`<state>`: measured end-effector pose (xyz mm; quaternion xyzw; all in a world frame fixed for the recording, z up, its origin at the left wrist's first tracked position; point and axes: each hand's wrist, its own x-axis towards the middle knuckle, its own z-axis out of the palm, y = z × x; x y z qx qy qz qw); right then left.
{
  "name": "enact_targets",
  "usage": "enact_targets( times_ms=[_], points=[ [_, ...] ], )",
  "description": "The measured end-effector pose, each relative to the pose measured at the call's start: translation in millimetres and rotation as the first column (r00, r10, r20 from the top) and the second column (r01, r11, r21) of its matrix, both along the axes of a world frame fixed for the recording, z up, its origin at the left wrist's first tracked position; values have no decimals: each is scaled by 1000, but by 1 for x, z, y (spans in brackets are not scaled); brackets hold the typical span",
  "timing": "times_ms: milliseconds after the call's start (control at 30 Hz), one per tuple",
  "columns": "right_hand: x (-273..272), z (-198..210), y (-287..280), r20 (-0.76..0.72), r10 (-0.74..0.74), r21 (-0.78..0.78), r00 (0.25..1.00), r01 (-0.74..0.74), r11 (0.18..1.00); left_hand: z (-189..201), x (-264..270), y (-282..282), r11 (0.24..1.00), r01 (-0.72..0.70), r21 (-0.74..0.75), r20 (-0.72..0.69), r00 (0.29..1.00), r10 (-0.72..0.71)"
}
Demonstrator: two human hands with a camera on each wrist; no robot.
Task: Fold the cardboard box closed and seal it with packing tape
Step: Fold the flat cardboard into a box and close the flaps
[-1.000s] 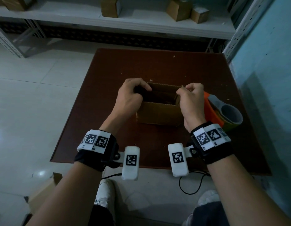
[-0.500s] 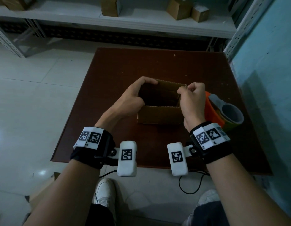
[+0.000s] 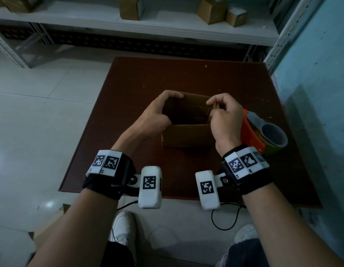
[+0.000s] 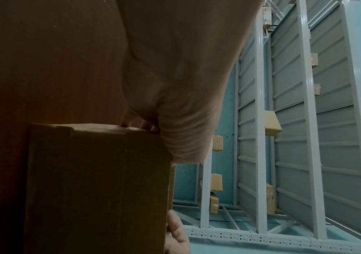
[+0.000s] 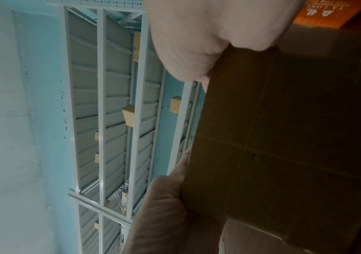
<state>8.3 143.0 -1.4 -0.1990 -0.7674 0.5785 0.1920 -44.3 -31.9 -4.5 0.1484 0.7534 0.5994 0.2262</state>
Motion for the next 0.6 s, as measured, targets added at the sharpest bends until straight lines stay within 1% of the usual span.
enact_targets(
  times_ms=[100, 200, 433, 600],
  points=[
    [-1, 2, 1, 13, 39, -20, 999, -39, 999, -1, -1, -2, 1000, 17, -16, 0, 1000, -17],
    [0, 3, 2, 5, 53, -5, 999, -53, 999, 0, -1, -4, 998, 49, -29, -15, 999, -50],
    [-1, 5, 4, 53, 80, 4, 995, -81, 997, -1, -2, -5, 998, 53, -35, -29, 998, -54],
    [-1, 5, 10, 87, 160, -2, 983, -160, 987, -4, -7, -8, 994, 93, -48, -32, 995, -95]
  ],
)
